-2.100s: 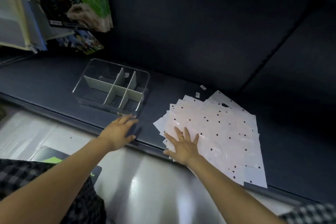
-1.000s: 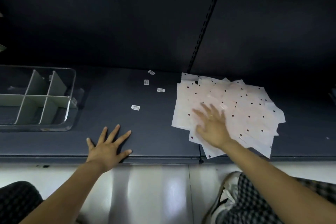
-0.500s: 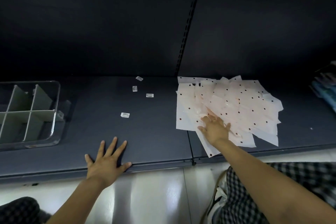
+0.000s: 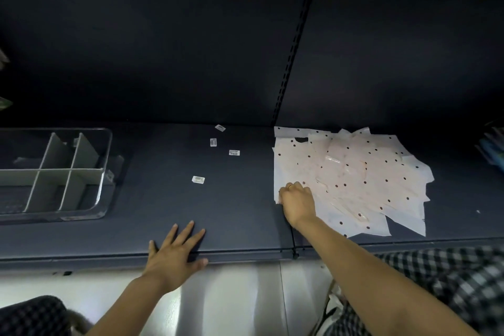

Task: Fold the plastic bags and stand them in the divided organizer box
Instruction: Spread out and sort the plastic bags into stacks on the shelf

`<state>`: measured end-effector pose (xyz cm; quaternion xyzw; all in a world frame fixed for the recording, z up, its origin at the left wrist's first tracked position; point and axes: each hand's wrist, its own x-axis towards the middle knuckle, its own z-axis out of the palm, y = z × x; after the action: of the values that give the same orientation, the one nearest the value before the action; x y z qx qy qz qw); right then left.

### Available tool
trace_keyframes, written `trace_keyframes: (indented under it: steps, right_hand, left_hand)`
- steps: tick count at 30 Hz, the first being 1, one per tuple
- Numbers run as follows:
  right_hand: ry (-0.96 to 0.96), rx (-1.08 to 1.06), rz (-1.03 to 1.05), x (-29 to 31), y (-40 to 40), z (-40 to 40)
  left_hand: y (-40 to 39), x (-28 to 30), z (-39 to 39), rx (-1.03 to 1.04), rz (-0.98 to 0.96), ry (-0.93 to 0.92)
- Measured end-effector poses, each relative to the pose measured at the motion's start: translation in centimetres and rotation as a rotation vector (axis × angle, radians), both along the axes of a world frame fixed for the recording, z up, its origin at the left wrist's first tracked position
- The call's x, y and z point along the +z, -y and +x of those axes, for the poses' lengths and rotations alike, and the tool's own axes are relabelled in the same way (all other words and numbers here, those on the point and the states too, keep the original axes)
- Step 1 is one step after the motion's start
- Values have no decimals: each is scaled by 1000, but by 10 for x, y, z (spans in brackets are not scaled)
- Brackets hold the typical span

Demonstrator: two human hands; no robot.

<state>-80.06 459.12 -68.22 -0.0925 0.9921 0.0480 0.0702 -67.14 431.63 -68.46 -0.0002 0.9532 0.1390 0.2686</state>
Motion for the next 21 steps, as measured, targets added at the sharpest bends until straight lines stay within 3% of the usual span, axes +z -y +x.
trace_keyframes:
  steps: [3,6,9,11,13,15,18,21]
  right_hand:
    - [32,27,-161,11,22,1]
    - [180,-102,-708,32,72,19]
    - [553,-411,-1333,48,124,45]
    - [677,-479,-1493,50,139,51]
    - [627,-398,-1442,49,136,53]
    - [473,-258,-1262,48,120,49]
    - [344,14,-981,48,97,36]
    - [400,233,-762,44,98,21]
  left_hand:
    - [-5,6,-5,42,110,-20]
    - [-18,16,-12,181,503,-108]
    - [-37,32,-19,367,999,-66]
    - [-42,37,-22,516,1128,-134]
    - [-38,41,-26,695,1159,-208]
    - [-24,44,-30,773,1133,-192]
    - [5,53,-34,564,1034,114]
    - [37,68,-42,237,919,398]
